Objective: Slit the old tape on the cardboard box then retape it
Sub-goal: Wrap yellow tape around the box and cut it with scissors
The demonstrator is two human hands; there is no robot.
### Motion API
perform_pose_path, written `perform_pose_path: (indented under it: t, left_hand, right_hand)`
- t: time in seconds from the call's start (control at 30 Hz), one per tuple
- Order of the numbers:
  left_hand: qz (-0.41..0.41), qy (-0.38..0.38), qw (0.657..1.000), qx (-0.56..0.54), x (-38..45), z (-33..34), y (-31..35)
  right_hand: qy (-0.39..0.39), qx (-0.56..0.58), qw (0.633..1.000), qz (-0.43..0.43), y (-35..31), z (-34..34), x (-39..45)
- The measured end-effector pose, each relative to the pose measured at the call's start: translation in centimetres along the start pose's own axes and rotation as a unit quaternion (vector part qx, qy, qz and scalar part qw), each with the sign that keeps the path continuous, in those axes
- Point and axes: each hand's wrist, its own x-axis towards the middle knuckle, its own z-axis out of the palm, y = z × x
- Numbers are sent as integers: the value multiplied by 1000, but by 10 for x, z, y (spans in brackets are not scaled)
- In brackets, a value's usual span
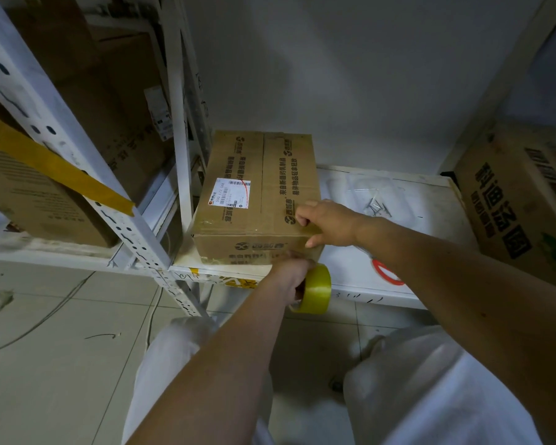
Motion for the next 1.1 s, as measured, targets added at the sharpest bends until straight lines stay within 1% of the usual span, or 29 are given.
perform_pose_path:
  t: [0.1,0.3,0.43,0.47,0.53,0.6,0.67,0.7,0.73,0.8,0.83,0.87,0.9,0.97,1.1]
  left_hand:
    - [15,0,1000,14,8,-1,0]
    - [52,71,996,31,13,2,-1]
    - [54,90,994,38,15,8,0]
    - [54,96,993,36,15,8,1]
    - [59,105,992,27,17,9,0]
    - [57,112,992,20,18,10,1]
    - [49,127,991,16,16,11,3]
    - [44,129,991,18,15,11,4]
    - [41,132,990,21,14,11,5]
    - [39,139,989,26,11,12,6]
    - [36,142,989,20,11,12,6]
    - [35,143,989,13,12,12,5]
    - [33,139,990,10,12,12,5]
    - [29,133,991,9,11,11,5]
    - [22,120,993,10,13,9,5]
  right_hand:
    - [14,-22,1000,-1,0,5,0]
    - [56,-29,998,12,-3,14,-4]
    - [45,-8,999,27,-4,12,-4]
    - [36,14,999,31,-3,7,-4]
    - [17,94,994,46,-3,-3,-9]
    - [42,185,979,79,2,-13,-17]
    - [121,294,934,161,14,-17,-26]
    - [143,326,911,207,23,-15,-31]
    - [142,321,902,250,32,-13,-36]
    - [70,181,919,342,47,-8,-51]
    - [26,79,933,351,52,-3,-59]
    - [-17,7,935,354,57,5,-69]
    - [-61,-34,932,356,60,12,-77]
    - [-107,-89,926,352,64,29,-88]
    - [-100,-144,929,327,73,54,-90]
